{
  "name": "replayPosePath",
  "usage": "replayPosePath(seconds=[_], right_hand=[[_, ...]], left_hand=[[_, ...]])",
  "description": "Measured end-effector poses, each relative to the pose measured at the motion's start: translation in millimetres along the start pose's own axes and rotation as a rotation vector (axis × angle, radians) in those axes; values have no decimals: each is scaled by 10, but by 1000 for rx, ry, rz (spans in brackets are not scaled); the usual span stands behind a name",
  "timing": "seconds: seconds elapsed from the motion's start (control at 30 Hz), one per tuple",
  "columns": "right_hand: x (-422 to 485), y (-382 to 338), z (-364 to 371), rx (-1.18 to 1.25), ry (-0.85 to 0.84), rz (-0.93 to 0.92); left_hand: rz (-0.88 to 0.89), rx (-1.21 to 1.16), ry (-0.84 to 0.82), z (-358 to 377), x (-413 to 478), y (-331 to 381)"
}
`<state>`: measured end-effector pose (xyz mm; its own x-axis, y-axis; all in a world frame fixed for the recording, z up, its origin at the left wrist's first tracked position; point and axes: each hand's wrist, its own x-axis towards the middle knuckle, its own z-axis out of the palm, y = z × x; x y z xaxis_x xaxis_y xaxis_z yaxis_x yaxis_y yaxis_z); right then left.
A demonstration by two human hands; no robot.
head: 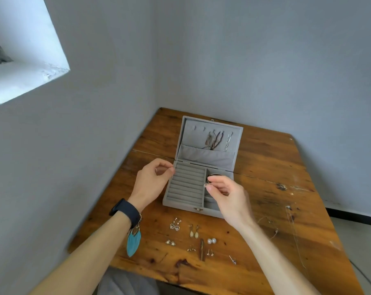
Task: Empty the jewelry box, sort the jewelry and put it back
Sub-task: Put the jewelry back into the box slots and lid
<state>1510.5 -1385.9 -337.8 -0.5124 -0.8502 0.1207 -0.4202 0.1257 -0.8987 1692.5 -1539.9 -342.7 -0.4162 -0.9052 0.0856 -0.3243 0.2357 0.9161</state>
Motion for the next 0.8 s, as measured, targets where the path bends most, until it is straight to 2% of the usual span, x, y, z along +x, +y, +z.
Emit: replayPosePath(seconds=[0.2, 0.5, 0.67, 0.8], right_hand=[[549, 98, 39, -218, -40, -13], [1057, 58, 144, -596, -249, 37], [1058, 25, 148, -698, -349, 55], [1107, 18, 81, -610, -315, 93]], left_hand=[[151, 130, -105, 172, 256, 72], [103, 251, -149, 332, 510, 78], [87, 251, -212, 272, 480, 1], [83, 234, -214, 244, 446, -35]])
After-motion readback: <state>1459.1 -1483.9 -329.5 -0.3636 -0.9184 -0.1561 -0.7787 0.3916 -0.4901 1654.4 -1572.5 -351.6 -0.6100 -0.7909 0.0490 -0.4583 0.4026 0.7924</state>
